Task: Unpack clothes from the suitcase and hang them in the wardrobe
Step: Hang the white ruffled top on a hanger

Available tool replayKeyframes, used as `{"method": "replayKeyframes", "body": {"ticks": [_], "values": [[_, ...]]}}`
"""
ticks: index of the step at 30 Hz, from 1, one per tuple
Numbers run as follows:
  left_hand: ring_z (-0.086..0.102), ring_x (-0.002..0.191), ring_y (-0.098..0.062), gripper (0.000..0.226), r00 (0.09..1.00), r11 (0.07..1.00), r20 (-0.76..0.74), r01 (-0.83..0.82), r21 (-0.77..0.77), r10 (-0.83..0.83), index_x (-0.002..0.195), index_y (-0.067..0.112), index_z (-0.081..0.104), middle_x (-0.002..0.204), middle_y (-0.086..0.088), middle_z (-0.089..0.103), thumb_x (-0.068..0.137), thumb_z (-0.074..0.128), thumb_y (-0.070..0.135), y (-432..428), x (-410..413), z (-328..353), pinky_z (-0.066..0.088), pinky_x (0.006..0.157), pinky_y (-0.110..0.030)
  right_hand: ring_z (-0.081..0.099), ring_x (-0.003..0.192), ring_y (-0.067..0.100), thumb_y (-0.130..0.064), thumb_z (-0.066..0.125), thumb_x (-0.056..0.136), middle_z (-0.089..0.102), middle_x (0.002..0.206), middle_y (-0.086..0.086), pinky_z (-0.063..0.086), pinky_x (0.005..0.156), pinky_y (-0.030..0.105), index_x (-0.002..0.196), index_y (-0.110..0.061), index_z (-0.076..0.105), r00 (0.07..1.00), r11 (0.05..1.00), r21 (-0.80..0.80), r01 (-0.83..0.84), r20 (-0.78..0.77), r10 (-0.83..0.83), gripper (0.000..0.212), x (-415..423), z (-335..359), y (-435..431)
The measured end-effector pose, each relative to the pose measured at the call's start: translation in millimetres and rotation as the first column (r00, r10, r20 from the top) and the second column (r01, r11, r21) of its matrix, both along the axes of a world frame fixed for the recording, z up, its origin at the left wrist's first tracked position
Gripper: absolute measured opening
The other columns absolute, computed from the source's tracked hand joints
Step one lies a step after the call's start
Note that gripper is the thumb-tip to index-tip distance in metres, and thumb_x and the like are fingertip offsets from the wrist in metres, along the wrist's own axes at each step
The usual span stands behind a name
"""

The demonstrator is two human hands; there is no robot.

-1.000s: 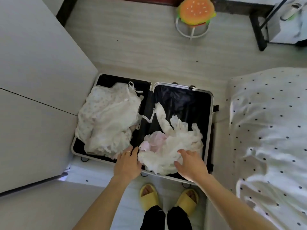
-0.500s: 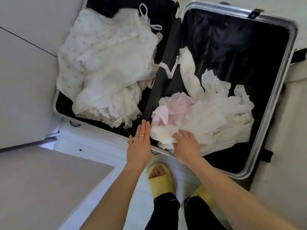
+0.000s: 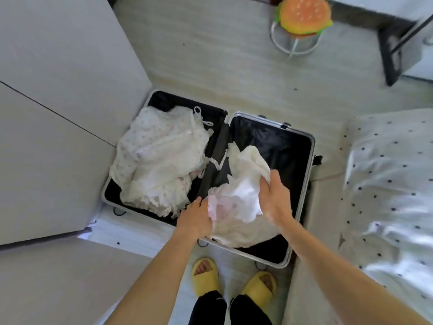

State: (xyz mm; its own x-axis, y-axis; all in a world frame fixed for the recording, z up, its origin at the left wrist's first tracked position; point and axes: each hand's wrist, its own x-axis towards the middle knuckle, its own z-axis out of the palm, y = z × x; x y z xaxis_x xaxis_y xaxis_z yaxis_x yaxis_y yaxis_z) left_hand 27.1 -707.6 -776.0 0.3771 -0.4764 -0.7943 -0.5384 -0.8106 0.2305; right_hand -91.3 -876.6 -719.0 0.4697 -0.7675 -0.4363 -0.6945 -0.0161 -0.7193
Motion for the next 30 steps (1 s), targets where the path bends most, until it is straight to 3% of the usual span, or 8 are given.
{"method": "replayKeyframes", "body": {"ticks": [4, 8, 11, 15, 17, 21, 27, 30], "values": [[0.041, 0.135, -0.029, 0.069, 0.99, 0.98, -0.072, -0.133, -0.151, 0.123, 0.154, 0.024, 0.026, 0.154, -0.009, 0.035, 0.089, 0.047, 0.034, -34, 23, 134, 0.042, 0.107, -0.045, 0.047, 0.063, 0.014, -0.022, 0.042, 0.102, 0.052, 0.072, -0.004, 0.04, 0.055, 0.019, 0.088, -0.013, 0.046, 0.977, 0.988, 0.082, 0.131, 0.161, -0.143, 0.017, 12, 146, -31], [0.034, 0.142, -0.023, 0.071, 0.979, 0.937, -0.1, -0.2, -0.288, 0.178, 0.157, 0.023, 0.02, 0.157, -0.004, 0.031, 0.095, 0.055, 0.03, -60, 43, 281, 0.035, 0.111, -0.034, 0.06, 0.079, 0.014, -0.023, 0.049, 0.099, 0.066, 0.085, -0.007, 0.049, 0.071, 0.028, 0.094, -0.028, 0.062, 0.92, 0.972, 0.197, 0.128, 0.343, -0.19, 0.015, 20, 284, -45], [0.043, 0.133, -0.017, 0.071, 0.964, 0.858, -0.148, -0.264, -0.44, 0.22, 0.153, 0.025, 0.027, 0.147, 0.004, 0.041, 0.092, 0.063, 0.028, -70, 54, 386, 0.037, 0.104, -0.027, 0.062, 0.078, 0.011, -0.01, 0.047, 0.102, 0.065, 0.084, -0.003, 0.05, 0.064, 0.019, 0.1, -0.018, 0.062, 0.864, 0.964, 0.25, 0.092, 0.461, -0.202, 0.017, 29, 383, -52], [0.056, 0.116, -0.01, 0.076, 0.904, 0.732, -0.317, -0.42, -0.537, 0.286, 0.142, 0.034, 0.044, 0.132, 0.012, 0.058, 0.076, 0.077, 0.019, -53, 55, 504, 0.045, 0.105, -0.032, 0.068, 0.094, 0.018, -0.014, 0.046, 0.102, 0.074, 0.094, -0.007, 0.055, 0.08, 0.032, 0.101, -0.028, 0.066, 0.801, 0.967, 0.252, -0.027, 0.584, -0.13, 0.025, 37, 499, -43], [0.06, 0.113, -0.009, 0.069, 0.869, 0.689, -0.4, -0.48, -0.543, 0.291, 0.129, 0.036, 0.055, 0.121, 0.013, 0.065, 0.069, 0.086, 0.024, -46, 52, 541, 0.049, 0.101, -0.032, 0.068, 0.101, 0.018, -0.017, 0.048, 0.102, 0.074, 0.101, -0.008, 0.054, 0.089, 0.04, 0.104, -0.032, 0.066, 0.788, 0.97, 0.239, -0.047, 0.606, -0.111, 0.023, 41, 530, -37], [0.058, 0.105, 0.015, 0.055, 0.887, 0.555, -0.366, -0.462, -0.692, 0.282, 0.109, 0.049, 0.051, 0.099, 0.033, 0.063, 0.076, 0.086, 0.021, -24, 16, 617, 0.045, 0.08, -0.005, 0.065, 0.107, 0.028, -0.026, 0.05, 0.102, 0.068, 0.114, 0.006, 0.056, 0.085, 0.046, 0.116, -0.02, 0.059, 0.783, 0.97, 0.202, -0.139, 0.622, -0.017, 0.018, 40, 585, -11], [0.062, 0.084, -0.008, 0.018, 0.742, 0.347, -0.136, -0.457, -0.819, 0.656, 0.099, 0.028, 0.065, 0.092, 0.013, 0.066, 0.089, 0.07, 0.042, 30, -24, 663, 0.044, 0.067, -0.014, 0.069, 0.083, 0.023, -0.027, 0.06, 0.097, 0.069, 0.098, 0.011, 0.057, 0.076, 0.048, 0.109, -0.006, 0.06, 0.734, 0.898, 0.152, -0.414, 0.639, 0.231, 0.024, 25, 634, 21], [0.067, 0.081, -0.002, 0.007, 0.668, 0.167, -0.272, -0.515, -0.841, 0.692, 0.101, 0.026, 0.067, 0.092, 0.012, 0.068, 0.096, 0.063, 0.03, 69, -45, 682, 0.046, 0.06, -0.01, 0.06, 0.075, 0.024, -0.033, 0.076, 0.082, 0.06, 0.087, 0.012, 0.049, 0.061, 0.037, 0.097, -0.004, 0.058, 0.691, 0.813, 0.154, -0.561, 0.628, 0.358, 0.038, 8, 648, 40]]}}
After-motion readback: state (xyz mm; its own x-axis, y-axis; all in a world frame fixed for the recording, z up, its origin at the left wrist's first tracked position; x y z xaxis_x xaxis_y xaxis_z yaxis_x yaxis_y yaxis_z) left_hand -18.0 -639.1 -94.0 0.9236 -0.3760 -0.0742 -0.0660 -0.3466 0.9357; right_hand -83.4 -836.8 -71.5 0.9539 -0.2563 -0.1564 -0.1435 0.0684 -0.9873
